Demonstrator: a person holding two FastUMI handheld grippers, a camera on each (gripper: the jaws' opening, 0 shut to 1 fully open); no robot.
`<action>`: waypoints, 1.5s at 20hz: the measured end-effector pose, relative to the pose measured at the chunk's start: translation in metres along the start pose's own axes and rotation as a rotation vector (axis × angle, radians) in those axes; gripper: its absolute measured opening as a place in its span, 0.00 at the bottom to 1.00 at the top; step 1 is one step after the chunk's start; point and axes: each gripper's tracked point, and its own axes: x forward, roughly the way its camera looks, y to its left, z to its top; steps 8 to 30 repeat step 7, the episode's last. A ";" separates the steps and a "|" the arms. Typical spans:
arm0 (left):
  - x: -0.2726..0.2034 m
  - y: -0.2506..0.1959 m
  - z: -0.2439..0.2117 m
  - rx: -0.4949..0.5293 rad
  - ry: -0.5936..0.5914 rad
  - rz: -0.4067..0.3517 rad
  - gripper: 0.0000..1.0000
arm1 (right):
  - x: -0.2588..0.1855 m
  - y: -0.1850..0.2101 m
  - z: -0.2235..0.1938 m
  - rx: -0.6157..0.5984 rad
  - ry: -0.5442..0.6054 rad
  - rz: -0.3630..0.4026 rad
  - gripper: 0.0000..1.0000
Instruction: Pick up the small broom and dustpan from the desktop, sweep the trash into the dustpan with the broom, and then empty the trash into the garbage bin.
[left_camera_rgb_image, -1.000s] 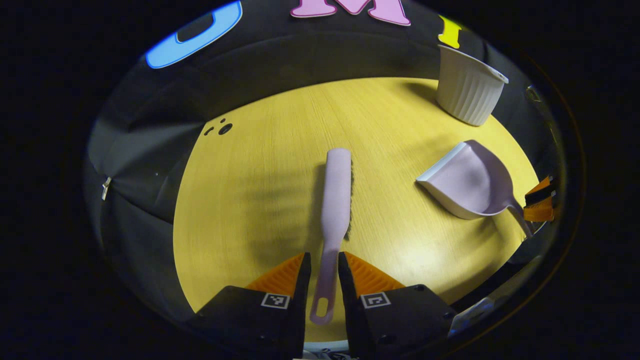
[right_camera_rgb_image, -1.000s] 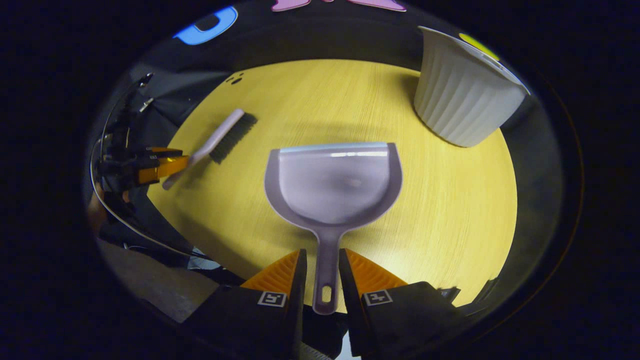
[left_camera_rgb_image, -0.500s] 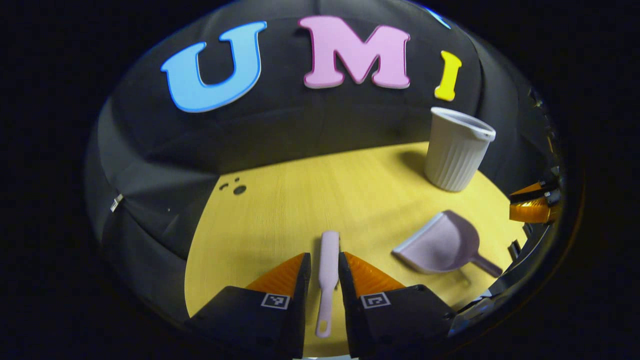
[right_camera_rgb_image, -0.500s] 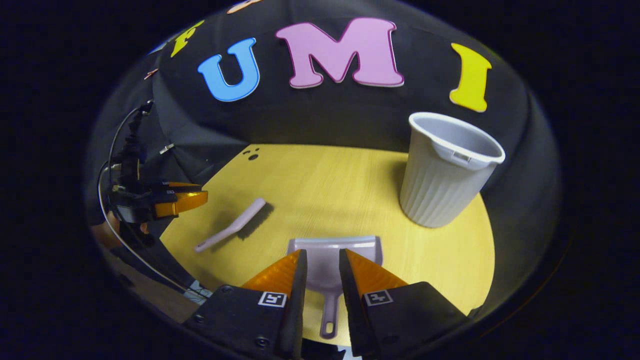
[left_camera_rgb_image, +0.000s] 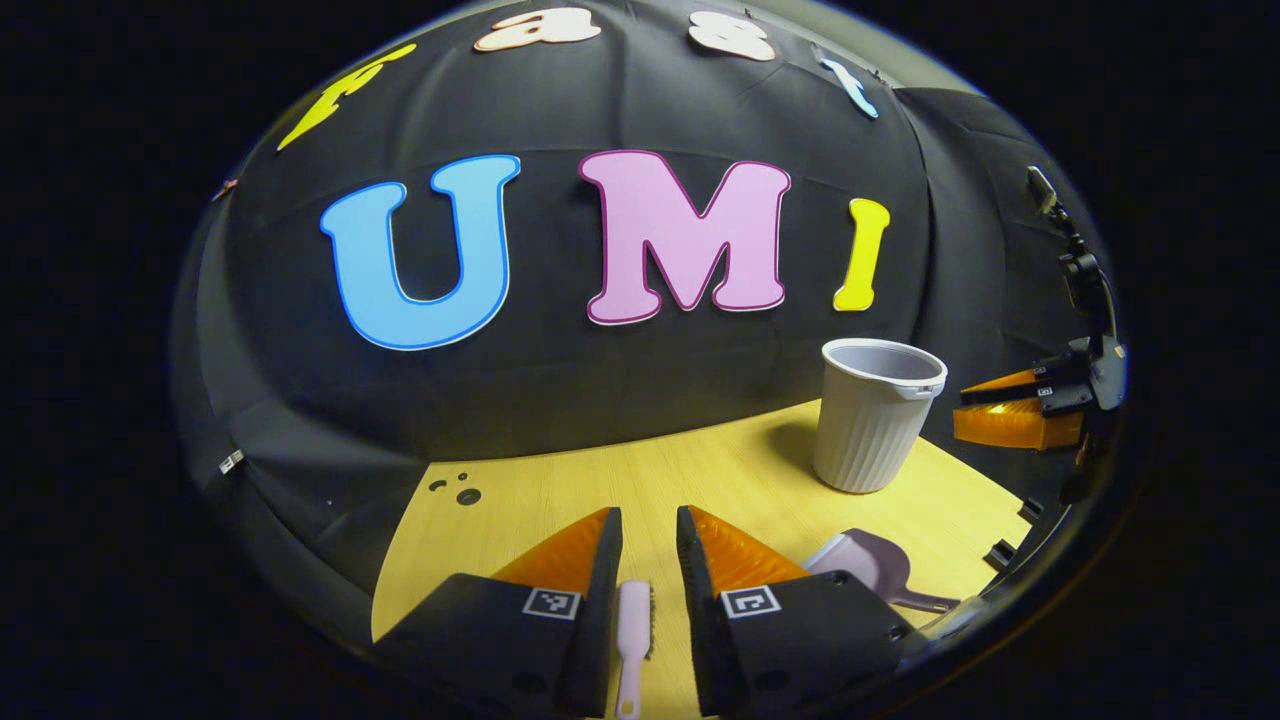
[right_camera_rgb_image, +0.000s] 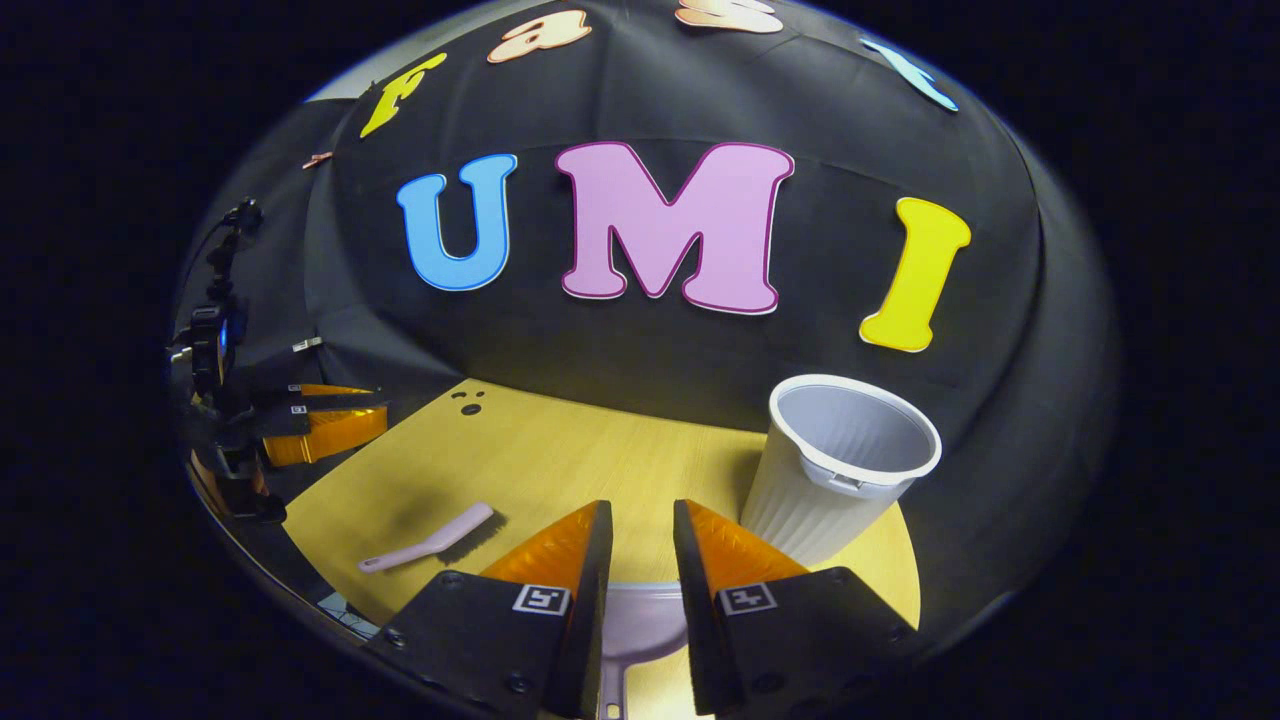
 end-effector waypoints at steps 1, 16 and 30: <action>0.000 -0.001 -0.001 0.001 0.002 -0.007 0.37 | -0.001 -0.001 0.000 -0.008 0.001 -0.002 0.39; -0.001 -0.002 -0.001 -0.005 0.010 -0.017 0.36 | -0.001 0.002 0.001 -0.007 0.011 -0.002 0.37; -0.001 -0.002 -0.001 -0.005 0.010 -0.017 0.36 | -0.001 0.002 0.001 -0.007 0.011 -0.002 0.37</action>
